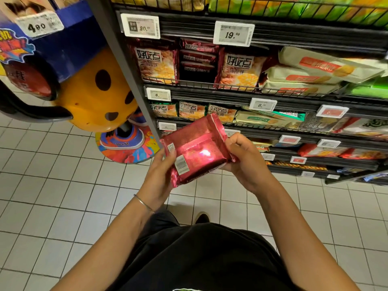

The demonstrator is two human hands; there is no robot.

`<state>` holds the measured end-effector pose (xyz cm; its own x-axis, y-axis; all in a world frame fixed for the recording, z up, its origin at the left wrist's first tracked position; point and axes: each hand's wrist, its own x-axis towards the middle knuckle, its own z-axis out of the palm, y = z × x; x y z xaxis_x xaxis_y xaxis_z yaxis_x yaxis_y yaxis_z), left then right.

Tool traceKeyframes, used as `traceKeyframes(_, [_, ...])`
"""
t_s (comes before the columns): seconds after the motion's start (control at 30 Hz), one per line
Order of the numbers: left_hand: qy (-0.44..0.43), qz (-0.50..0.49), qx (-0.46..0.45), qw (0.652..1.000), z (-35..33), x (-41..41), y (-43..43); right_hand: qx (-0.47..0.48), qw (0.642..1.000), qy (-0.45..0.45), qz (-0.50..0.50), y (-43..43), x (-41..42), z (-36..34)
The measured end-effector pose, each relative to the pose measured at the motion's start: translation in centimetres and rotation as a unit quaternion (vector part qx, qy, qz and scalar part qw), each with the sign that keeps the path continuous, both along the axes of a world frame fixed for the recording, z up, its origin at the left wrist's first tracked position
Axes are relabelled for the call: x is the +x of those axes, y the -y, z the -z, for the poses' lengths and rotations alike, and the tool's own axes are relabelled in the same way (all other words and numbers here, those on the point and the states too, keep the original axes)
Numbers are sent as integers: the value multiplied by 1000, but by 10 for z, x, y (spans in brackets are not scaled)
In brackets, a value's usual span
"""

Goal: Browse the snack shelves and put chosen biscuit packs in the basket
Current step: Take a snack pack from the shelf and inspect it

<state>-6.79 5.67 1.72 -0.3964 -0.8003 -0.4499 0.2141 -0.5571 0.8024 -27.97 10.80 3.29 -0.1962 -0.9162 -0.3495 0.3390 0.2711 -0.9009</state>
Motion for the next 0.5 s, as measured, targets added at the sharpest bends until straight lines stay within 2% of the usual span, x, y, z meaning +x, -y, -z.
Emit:
traceKeyframes(0.23, [64, -16, -73, 995, -12, 3, 3, 24, 998, -53, 4, -9, -3, 7])
traceKeyframes(0.33, [99, -41, -77, 991, -12, 2, 6, 28, 998, -51, 6, -10, -3, 7])
traceKeyframes(0.5, [115, -85, -74, 987, -12, 0, 9, 5, 994, -104, 42, -12, 2, 8])
